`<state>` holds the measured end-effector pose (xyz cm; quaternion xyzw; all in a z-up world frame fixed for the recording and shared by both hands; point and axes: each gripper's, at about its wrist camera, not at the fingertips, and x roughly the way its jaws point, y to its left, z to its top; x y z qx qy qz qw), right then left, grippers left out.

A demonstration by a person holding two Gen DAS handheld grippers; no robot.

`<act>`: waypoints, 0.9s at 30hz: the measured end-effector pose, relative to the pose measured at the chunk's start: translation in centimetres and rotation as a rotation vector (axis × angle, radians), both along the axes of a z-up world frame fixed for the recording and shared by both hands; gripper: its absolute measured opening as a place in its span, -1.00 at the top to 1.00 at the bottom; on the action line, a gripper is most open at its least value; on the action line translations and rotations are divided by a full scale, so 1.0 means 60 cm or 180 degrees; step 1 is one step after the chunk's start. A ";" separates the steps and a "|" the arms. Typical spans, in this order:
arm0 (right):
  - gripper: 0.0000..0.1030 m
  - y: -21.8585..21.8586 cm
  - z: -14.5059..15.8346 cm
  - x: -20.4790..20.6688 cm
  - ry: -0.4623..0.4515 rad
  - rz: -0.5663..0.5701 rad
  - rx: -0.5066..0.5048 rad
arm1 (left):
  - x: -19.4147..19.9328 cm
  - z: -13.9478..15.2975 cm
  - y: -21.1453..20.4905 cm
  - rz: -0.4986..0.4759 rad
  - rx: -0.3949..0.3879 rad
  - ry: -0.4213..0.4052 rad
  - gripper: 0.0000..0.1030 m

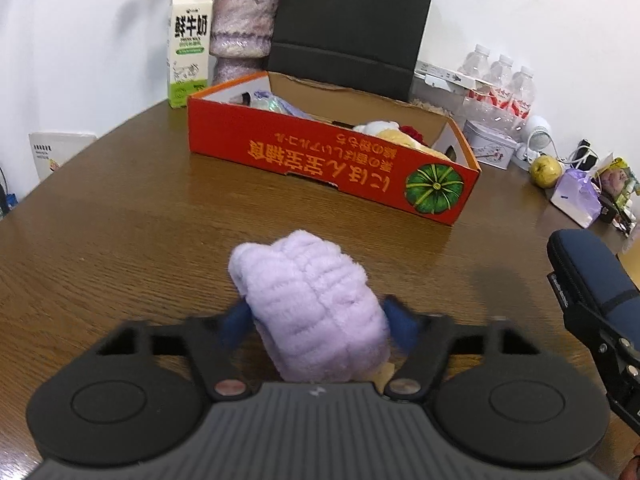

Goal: Organize objects
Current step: 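Lower the left gripper onto the lilac towel roll and grasp it, then carry the lilac towel roll and blue case with both grippers into the box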

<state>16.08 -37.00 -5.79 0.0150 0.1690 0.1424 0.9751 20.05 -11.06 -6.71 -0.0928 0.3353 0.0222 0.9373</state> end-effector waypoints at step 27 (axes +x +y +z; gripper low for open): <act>-0.25 0.017 0.016 -0.011 -0.0131 -0.0054 0.0004 | -0.038 0.032 0.053 -0.0018 -0.0124 -0.0240 0.38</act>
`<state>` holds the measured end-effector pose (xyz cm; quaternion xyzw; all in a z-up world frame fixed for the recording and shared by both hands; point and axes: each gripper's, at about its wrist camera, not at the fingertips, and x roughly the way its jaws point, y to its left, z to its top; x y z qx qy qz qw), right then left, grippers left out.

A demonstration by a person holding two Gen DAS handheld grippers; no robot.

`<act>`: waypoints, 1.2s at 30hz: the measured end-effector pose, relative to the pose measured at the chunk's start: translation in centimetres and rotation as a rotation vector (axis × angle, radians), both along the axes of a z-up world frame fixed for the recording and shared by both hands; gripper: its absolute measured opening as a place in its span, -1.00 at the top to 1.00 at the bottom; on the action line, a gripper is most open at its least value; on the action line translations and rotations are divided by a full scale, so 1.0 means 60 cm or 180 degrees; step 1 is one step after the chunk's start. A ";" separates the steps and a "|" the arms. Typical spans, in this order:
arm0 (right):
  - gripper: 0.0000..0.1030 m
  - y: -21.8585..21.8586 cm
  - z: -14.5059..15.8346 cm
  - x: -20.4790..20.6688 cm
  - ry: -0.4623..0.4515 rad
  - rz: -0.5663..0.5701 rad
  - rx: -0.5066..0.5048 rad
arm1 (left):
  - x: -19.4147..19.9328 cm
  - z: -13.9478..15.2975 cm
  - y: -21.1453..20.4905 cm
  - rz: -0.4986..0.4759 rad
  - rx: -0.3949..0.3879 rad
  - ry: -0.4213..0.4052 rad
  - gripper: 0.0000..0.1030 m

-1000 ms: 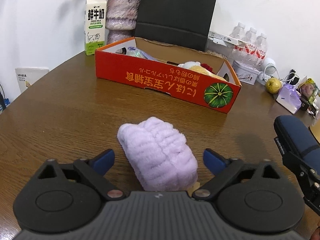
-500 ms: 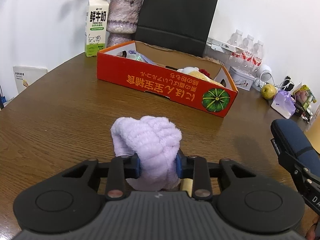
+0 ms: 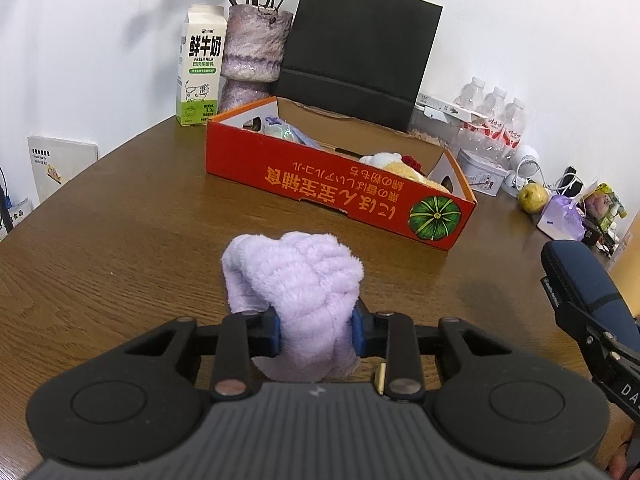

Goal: Organize objects
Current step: 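Carry the lilac towel roll and blue case with both grippers into the box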

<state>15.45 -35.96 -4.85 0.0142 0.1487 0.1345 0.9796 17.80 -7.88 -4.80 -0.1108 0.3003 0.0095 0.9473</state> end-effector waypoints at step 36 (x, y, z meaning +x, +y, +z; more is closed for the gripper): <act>-0.25 0.097 0.064 0.064 -0.0044 0.0191 -0.0028 | 0.071 0.067 0.014 -0.0196 0.0023 -0.0240 0.39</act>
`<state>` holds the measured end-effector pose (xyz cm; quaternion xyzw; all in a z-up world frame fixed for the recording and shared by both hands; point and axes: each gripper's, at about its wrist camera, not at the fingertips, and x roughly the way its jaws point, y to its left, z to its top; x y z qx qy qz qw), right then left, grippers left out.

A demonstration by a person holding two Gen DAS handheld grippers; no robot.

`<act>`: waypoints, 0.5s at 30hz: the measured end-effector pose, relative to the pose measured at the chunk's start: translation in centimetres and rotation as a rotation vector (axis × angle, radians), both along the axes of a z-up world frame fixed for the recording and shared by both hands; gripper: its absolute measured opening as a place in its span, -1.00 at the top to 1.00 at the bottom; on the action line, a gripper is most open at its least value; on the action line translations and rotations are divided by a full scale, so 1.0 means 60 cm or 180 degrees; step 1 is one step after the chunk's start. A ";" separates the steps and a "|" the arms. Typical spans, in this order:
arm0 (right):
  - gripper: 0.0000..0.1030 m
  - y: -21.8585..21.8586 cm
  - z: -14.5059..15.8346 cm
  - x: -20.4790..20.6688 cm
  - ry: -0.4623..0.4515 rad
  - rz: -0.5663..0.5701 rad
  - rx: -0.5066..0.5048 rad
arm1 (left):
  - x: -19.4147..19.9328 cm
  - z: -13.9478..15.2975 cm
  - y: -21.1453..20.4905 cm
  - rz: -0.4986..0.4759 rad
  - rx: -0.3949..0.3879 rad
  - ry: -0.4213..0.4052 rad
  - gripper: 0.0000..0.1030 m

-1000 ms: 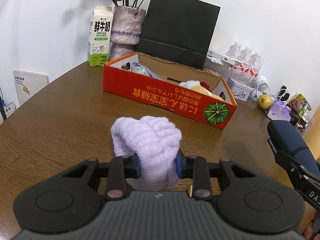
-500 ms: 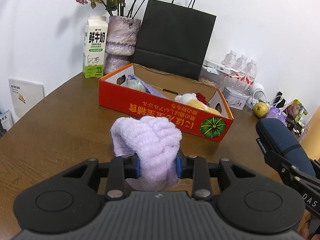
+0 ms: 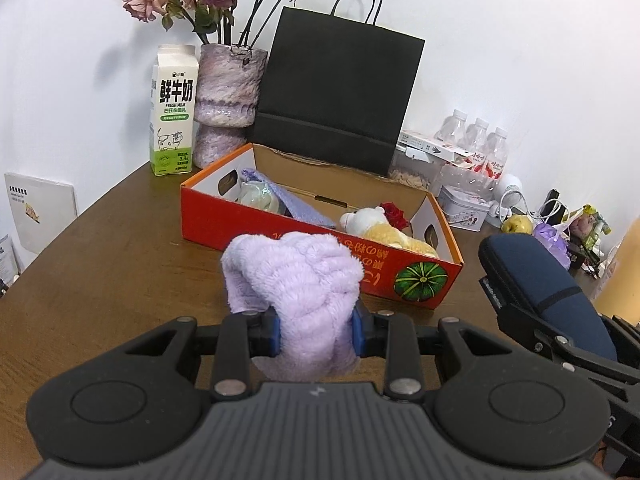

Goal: Organize objects
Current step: 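Carry the lilac towel roll and blue case with both grippers into the box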

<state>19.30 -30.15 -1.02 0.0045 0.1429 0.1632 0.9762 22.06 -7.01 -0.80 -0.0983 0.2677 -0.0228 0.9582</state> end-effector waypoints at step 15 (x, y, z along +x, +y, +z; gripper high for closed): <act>-0.25 0.033 0.025 0.060 0.0001 0.0095 -0.0024 | 0.062 0.026 -0.005 -0.0025 -0.0042 -0.0087 0.39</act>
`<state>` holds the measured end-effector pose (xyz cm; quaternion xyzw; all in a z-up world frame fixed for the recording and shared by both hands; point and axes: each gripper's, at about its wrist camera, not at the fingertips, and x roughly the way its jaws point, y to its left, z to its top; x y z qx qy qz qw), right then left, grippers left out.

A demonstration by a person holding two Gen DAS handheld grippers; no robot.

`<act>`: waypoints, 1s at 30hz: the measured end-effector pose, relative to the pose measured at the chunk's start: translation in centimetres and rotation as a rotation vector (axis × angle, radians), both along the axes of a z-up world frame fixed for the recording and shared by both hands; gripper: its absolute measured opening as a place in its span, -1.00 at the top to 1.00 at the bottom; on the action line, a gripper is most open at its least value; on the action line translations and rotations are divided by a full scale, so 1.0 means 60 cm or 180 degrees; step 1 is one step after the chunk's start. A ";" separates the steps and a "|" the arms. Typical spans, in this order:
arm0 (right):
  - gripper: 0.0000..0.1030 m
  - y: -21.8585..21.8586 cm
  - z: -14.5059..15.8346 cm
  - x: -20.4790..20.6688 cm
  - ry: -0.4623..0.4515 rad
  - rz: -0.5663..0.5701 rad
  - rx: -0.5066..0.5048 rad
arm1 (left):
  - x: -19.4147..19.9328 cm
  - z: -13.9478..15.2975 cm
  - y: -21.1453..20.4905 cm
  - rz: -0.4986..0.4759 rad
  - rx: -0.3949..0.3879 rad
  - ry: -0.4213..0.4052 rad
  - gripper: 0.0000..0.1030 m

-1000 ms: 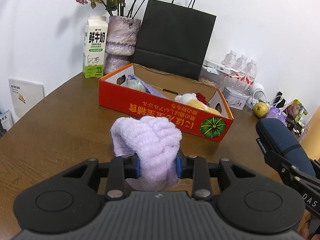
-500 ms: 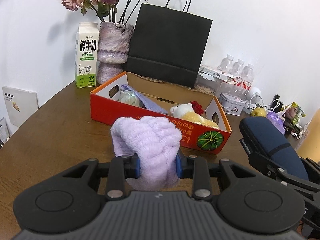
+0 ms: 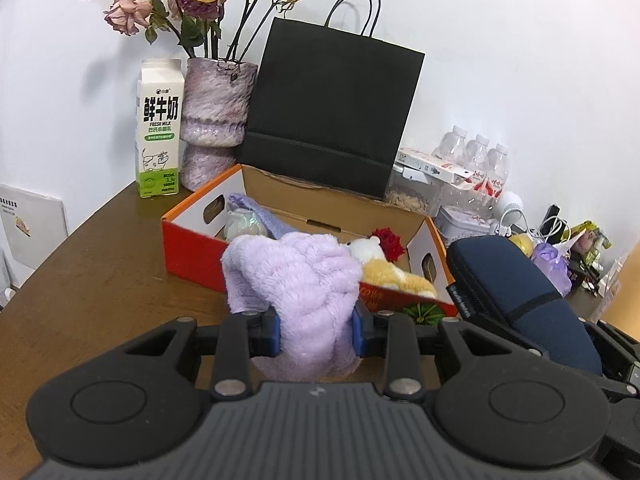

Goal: Organize objects
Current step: 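Carry the lilac towel roll and blue case with both grippers into the box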

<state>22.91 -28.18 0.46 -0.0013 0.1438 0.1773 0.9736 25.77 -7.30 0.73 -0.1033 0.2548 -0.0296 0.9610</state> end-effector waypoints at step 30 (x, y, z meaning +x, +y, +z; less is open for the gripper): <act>-0.25 0.026 0.033 0.156 0.0020 0.0091 0.0131 | 0.149 0.022 -0.002 0.0073 -0.0100 -0.0114 0.38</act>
